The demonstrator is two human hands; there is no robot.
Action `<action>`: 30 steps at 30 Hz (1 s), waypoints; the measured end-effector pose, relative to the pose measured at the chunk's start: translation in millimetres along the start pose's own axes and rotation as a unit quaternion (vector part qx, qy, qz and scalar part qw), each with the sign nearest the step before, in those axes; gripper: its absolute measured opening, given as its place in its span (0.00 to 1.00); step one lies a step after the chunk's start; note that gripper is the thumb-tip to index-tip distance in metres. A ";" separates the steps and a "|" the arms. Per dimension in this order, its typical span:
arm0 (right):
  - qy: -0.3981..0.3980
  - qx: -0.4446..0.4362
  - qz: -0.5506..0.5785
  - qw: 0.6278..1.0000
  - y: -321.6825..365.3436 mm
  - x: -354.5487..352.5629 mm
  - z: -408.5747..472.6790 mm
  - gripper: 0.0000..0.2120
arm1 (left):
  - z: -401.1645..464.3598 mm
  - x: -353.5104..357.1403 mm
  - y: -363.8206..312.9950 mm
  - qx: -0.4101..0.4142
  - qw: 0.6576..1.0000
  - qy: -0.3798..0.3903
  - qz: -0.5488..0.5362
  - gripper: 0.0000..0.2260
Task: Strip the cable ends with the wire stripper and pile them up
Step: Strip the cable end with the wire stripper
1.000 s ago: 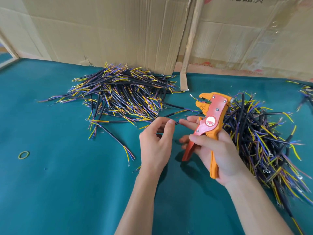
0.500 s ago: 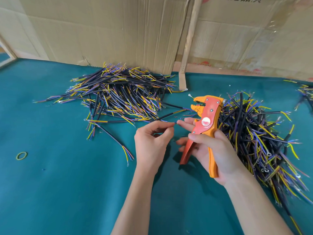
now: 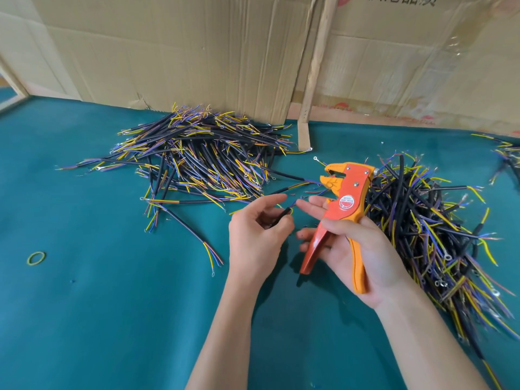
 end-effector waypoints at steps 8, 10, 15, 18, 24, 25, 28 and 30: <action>-0.012 -0.002 -0.052 0.999 -1.5 -0.6 -1.4 0.26 | 1.3 1.8 -1.3 0.019 0.999 0.011 0.027 0.14; -0.017 0.003 -0.055 0.998 -1.1 -1.2 -1.6 0.26 | 0.7 3.7 -2.8 0.029 0.999 0.024 0.036 0.14; -0.017 0.009 -0.060 0.998 0.0 -0.9 -2.0 0.24 | 1.1 7.1 -3.2 0.048 0.997 0.035 0.056 0.13; -0.013 0.012 -0.053 0.998 0.3 1.1 -2.9 0.23 | 1.0 8.0 -3.8 0.055 0.996 0.036 0.067 0.13; 0.011 0.033 -0.016 0.999 -0.7 6.0 -5.3 0.24 | -1.5 9.3 -3.0 0.025 0.998 0.049 0.021 0.10; 0.012 0.034 -0.013 0.999 -0.7 6.7 -5.5 0.24 | -1.6 9.0 -3.8 0.027 0.998 0.048 0.021 0.10; 0.008 0.030 -0.027 0.999 -0.3 6.6 -5.6 0.23 | -2.4 8.9 -2.5 0.032 0.998 0.038 0.031 0.12; 0.005 0.031 -0.034 0.999 0.6 5.6 -5.5 0.23 | -1.9 8.6 -1.2 0.035 0.998 0.033 0.035 0.13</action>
Point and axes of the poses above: each hand's wrist, its own z-axis towards the middle knuckle, its own x-axis out of the palm, y = z × x, the point moved 8 cm from there along z, towards the middle knuckle, and after that the axes turned 5 degrees about -y, right-handed, at the moved point
